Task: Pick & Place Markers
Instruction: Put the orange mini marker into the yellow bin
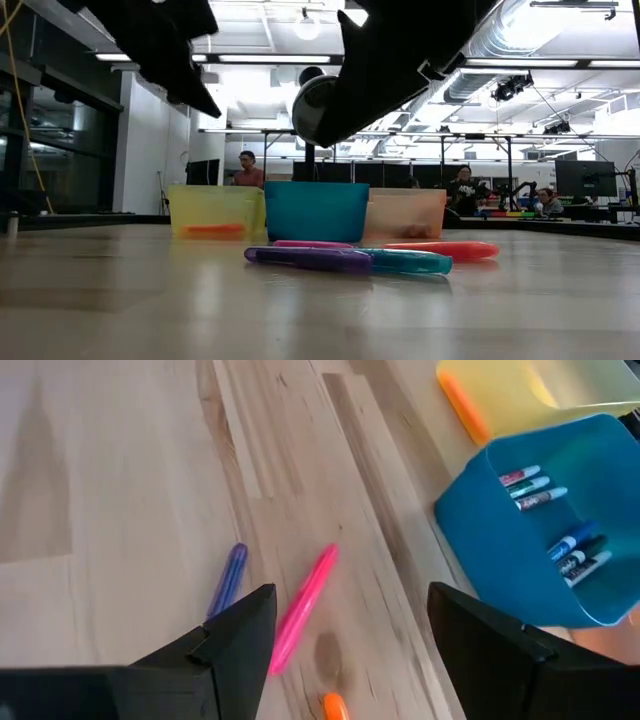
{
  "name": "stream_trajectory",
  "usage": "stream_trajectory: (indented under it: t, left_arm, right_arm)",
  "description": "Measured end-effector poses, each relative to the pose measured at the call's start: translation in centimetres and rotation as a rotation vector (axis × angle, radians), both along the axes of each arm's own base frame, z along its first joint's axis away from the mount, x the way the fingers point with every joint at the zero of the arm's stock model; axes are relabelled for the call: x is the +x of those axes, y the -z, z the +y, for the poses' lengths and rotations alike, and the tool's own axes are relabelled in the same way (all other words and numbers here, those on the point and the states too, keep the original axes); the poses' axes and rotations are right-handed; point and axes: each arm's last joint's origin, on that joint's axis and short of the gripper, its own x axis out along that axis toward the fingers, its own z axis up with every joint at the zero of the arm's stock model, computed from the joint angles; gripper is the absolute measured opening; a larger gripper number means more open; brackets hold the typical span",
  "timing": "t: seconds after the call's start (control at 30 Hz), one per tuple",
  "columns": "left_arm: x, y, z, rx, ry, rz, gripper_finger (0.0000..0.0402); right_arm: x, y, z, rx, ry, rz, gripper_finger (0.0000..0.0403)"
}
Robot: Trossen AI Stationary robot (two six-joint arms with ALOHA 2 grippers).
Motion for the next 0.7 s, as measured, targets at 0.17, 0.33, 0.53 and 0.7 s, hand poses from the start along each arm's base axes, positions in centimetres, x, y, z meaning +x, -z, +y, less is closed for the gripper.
stream_trajectory:
  t: [0.17,0.33,0.53,0.7]
  left_arm:
    - [-0.9,-0.6,-2.8,0.006,0.045,-0.041,0.0172]
    - [-1.9,-0.3,-5.5,0.073,0.084,-0.024,0.0172]
    - [-3.1,0.5,-7.5,0.142,0.083,-0.047,0.0172]
    - [-5.1,2.5,-7.9,0.095,0.114,-0.101,0.0172]
  right_arm:
    - [-0.4,-0.8,-0.1,0.065,-0.013,0.025,0.0248]
    - [-1.2,-2.2,-0.3,0.13,-0.044,0.063,0.0248]
    - [-1.8,-2.5,-0.9,0.231,-0.065,0.175,0.0248]
    - [-2.2,-2.1,-1.6,0.313,-0.06,0.299,0.0248]
